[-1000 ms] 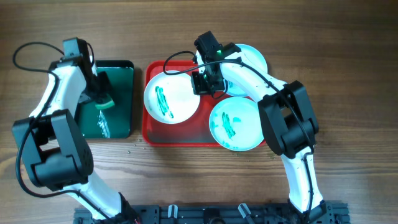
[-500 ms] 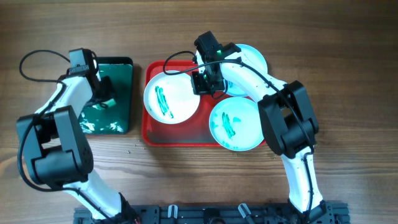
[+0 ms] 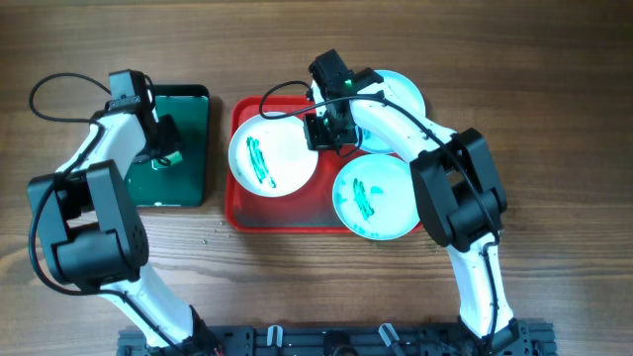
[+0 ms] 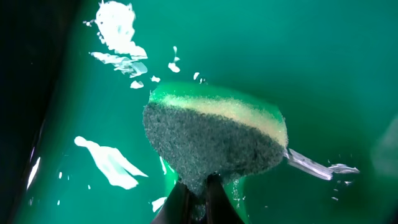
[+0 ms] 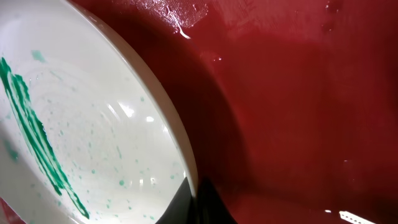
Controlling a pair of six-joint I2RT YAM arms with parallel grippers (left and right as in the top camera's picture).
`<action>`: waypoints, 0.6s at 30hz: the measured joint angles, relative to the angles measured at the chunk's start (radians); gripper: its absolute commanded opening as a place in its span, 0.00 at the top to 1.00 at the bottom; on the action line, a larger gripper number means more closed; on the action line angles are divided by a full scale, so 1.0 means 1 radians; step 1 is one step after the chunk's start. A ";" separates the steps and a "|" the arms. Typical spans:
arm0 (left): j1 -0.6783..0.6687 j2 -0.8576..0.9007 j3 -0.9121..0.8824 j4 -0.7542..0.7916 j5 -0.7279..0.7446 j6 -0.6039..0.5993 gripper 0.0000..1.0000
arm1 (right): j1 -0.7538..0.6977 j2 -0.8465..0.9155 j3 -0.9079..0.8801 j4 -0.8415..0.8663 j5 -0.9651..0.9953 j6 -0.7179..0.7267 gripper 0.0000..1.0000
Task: Clean dirty plates on tray and stack at the side
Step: 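Lift the sponge with the left gripper over the held plate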
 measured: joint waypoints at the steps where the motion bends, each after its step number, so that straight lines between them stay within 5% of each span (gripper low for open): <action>1: -0.001 -0.002 0.004 -0.022 0.001 0.000 0.96 | 0.000 0.000 0.000 0.000 0.000 0.000 0.96; 18: -0.039 -0.282 0.120 -0.356 0.117 0.000 0.96 | -0.063 0.000 0.000 0.038 -0.135 0.000 0.96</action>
